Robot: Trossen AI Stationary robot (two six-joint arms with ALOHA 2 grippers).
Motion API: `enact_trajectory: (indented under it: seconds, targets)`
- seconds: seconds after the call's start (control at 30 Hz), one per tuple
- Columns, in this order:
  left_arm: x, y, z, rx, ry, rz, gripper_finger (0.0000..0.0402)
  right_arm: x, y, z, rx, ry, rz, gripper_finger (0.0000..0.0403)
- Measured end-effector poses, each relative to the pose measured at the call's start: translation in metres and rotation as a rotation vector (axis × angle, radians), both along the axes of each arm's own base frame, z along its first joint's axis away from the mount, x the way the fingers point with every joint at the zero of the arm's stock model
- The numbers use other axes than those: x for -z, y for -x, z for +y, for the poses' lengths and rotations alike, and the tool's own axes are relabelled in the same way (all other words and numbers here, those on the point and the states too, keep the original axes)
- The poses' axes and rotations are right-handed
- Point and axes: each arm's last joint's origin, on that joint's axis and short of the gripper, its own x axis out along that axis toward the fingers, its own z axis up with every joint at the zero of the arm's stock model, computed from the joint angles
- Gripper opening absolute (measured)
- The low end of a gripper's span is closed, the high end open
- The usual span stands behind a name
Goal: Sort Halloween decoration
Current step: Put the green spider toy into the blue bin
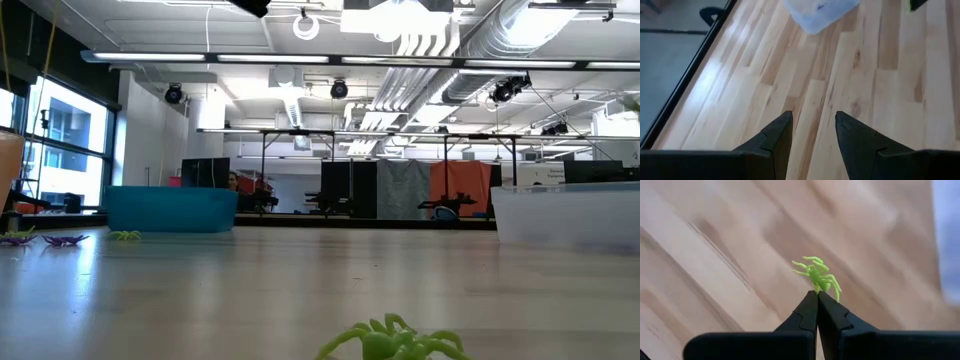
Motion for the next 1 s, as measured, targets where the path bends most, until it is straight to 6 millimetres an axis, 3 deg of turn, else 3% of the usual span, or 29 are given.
enact_trajectory:
  seconds: [0.2, 0.4, 0.67, 1.0]
  targets:
    - [0.005, -0.016, -0.008, 0.038, -0.013, -0.061, 0.0136, -0.036, -0.027, -0.002, -0.119, 0.176, -0.226, 0.0000]
    - [0.011, -0.036, -0.020, 0.115, -0.030, -0.144, 0.0136, -0.060, -0.050, -0.010, -0.227, 0.326, -0.312, 0.0000]
    - [0.014, -0.047, -0.027, 0.186, -0.025, -0.190, 0.0136, -0.066, -0.072, -0.023, -0.322, 0.393, -0.314, 0.0000]
    - [0.014, -0.056, -0.018, 0.179, -0.012, -0.210, 0.0136, -0.070, -0.088, -0.034, -0.395, 0.447, -0.320, 0.0000]
